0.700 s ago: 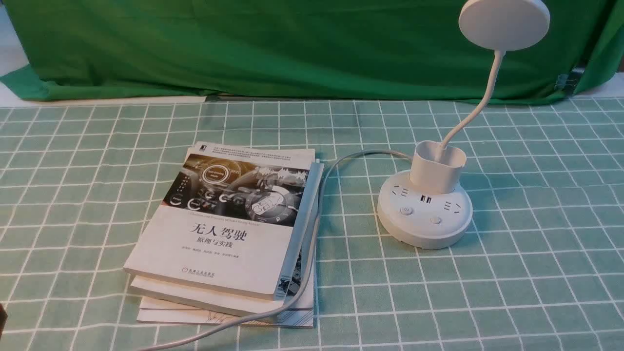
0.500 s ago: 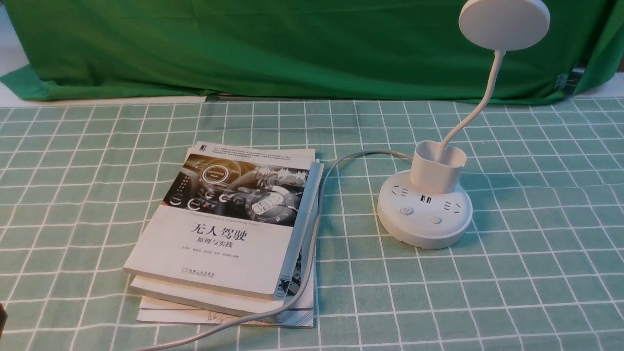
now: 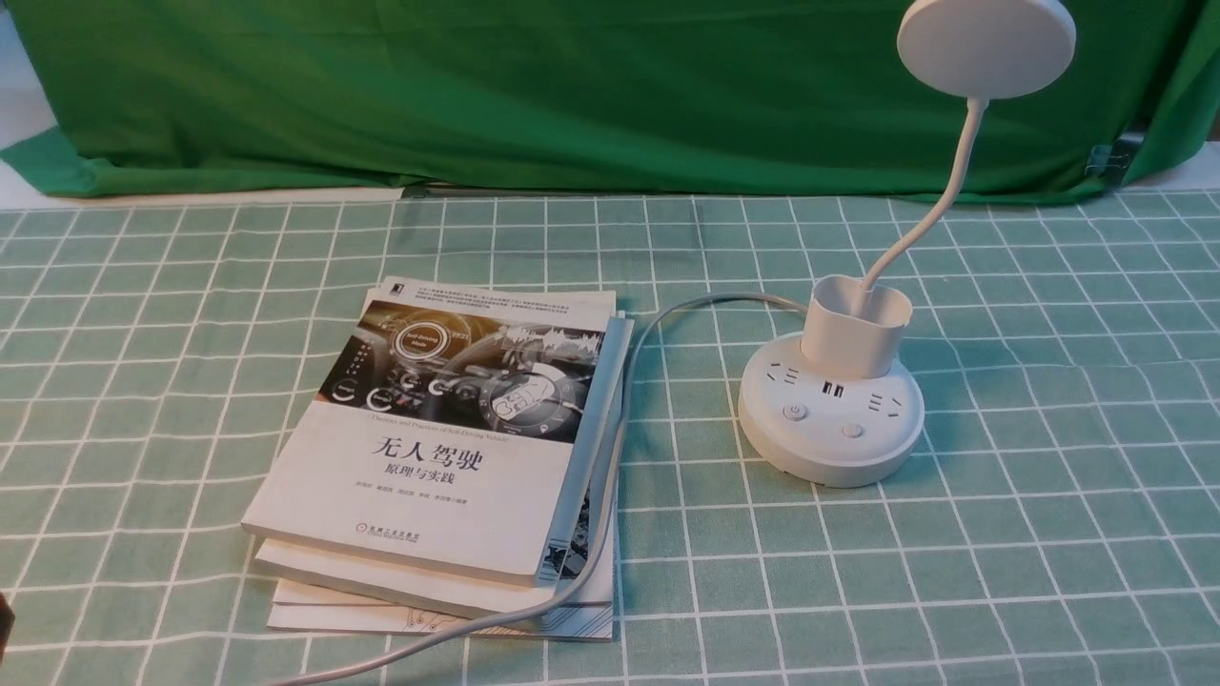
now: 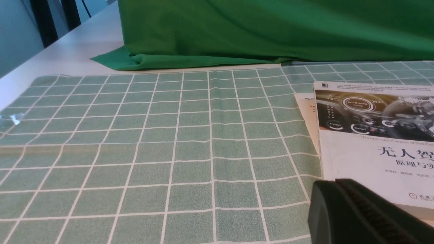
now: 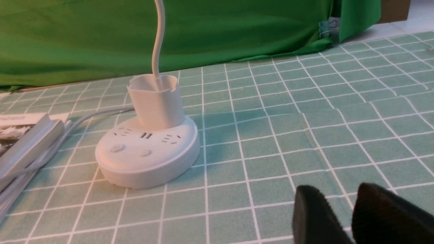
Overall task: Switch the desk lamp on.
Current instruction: Use the right arm to press the button switch on the lamp holder
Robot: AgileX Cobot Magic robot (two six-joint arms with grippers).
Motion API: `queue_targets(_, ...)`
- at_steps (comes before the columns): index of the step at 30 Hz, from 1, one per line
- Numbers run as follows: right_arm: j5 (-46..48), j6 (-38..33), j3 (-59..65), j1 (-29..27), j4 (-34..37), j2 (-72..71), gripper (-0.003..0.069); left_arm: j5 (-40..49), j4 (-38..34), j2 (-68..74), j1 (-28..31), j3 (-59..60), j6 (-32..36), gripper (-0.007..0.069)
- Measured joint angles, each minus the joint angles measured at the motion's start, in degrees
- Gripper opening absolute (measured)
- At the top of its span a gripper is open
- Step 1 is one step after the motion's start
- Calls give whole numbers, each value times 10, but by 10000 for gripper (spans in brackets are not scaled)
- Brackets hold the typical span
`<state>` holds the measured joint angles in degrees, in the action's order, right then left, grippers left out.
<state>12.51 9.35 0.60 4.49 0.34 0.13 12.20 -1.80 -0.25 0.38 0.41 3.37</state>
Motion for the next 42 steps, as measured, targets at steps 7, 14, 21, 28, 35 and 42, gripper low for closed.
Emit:
queue_targets(7, 0, 0, 0, 0, 0, 0, 239, 0, 0, 0, 0, 0, 0, 21)
queue_targets(14, 0, 150, 0, 0, 28, 0, 239, 0, 0, 0, 0, 0, 0, 21)
queue_targets(21, 0, 468, 0, 0, 129, 0, 239, 0, 0, 0, 0, 0, 0, 21)
queue_targets(28, 1, 350, 0, 0, 98, 0, 239, 0, 0, 0, 0, 0, 0, 21)
queue_targets(35, 3, 250, -17, 0, 106, 0, 239, 0, 0, 0, 0, 0, 0, 21)
queue_targets(42, 63, 43, -174, 0, 106, 70, 116, 0, 0, 0, 0, 0, 0, 21)
